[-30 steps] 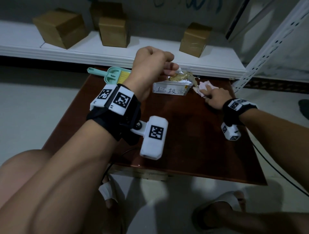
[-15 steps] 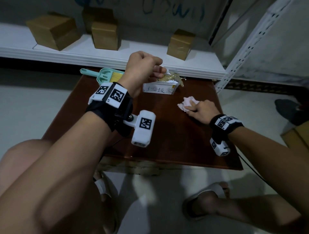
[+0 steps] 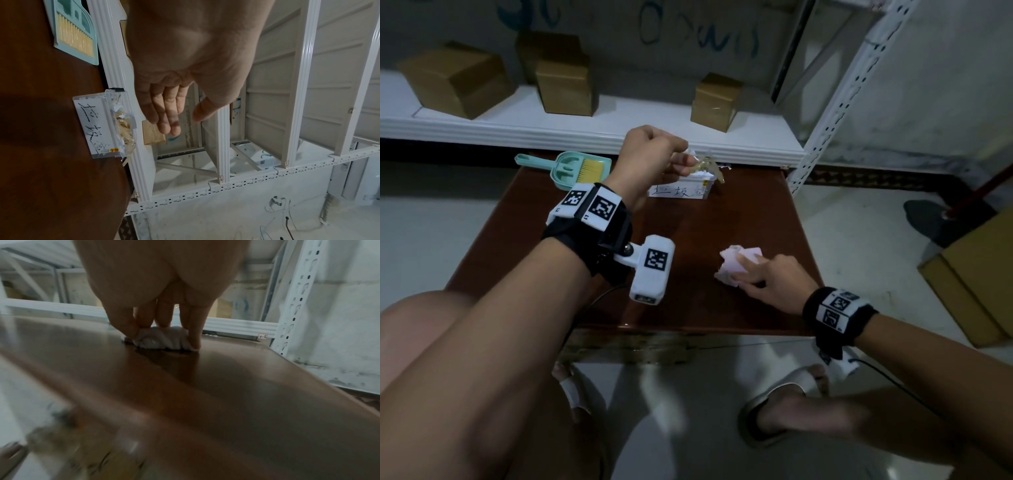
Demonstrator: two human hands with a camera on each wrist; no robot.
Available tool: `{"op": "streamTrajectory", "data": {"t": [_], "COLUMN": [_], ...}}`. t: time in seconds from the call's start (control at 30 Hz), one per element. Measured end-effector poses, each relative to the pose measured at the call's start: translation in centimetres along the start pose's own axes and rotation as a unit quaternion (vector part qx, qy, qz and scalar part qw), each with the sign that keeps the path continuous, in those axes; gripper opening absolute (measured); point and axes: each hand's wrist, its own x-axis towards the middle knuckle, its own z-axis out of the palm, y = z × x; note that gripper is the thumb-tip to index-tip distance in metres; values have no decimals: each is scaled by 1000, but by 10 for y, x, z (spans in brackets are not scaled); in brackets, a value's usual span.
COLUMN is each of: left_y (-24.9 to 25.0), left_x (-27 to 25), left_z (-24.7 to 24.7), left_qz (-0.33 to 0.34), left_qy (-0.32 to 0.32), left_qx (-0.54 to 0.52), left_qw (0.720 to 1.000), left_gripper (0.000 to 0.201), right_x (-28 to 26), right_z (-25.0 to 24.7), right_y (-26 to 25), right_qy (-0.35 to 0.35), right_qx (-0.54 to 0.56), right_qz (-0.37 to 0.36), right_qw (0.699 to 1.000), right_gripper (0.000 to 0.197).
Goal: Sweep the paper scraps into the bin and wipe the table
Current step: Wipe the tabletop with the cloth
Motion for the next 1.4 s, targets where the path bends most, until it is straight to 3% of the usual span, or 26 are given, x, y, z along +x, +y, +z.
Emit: {"op": "streamTrajectory", "data": {"t": [0.1, 0.17, 0.43, 0.57, 0.7, 0.8, 0.9, 1.17, 1.4], "left_y": [0, 0, 1, 0, -3, -1, 2, 3, -23], "left_x": [0, 1, 4, 3, 4, 3, 1, 11, 42], "left_z": [2, 1, -7, -7, -6, -5, -6, -23, -26], "left_qz": [0, 1, -4, 1, 3, 10, 19, 17, -56], "left_qy": [-2, 0, 21, 14, 4, -8, -23, -45, -7], "left_qx": [-3, -4, -16, -9, -1, 9, 28, 99, 103], "left_qw": [1000, 1000, 1000, 1000, 1000, 1000, 999, 994, 993], "left_gripper": [15, 15, 32, 27, 16, 23, 30, 10, 9], "right_x": [-17, -28, -59, -62, -57, -44, -21, 53, 115], "right_z": [11, 18, 31, 36, 37, 32, 30, 16, 5], "right_y": [-2, -2, -2, 1, 4, 5, 3, 13, 35], "right_qy": [-6, -3, 88, 102, 99, 78, 52, 64, 41], "right_qx": [1, -2, 84, 113, 97, 66, 70, 75, 63], "right_qz": [-35, -61, -138, -174, -214, -237, -215, -79, -2], "right_qw": [999, 998, 983, 973, 967, 966, 973, 992, 997], "right_gripper": [56, 48, 27, 25, 27, 24, 25, 41, 29]}}
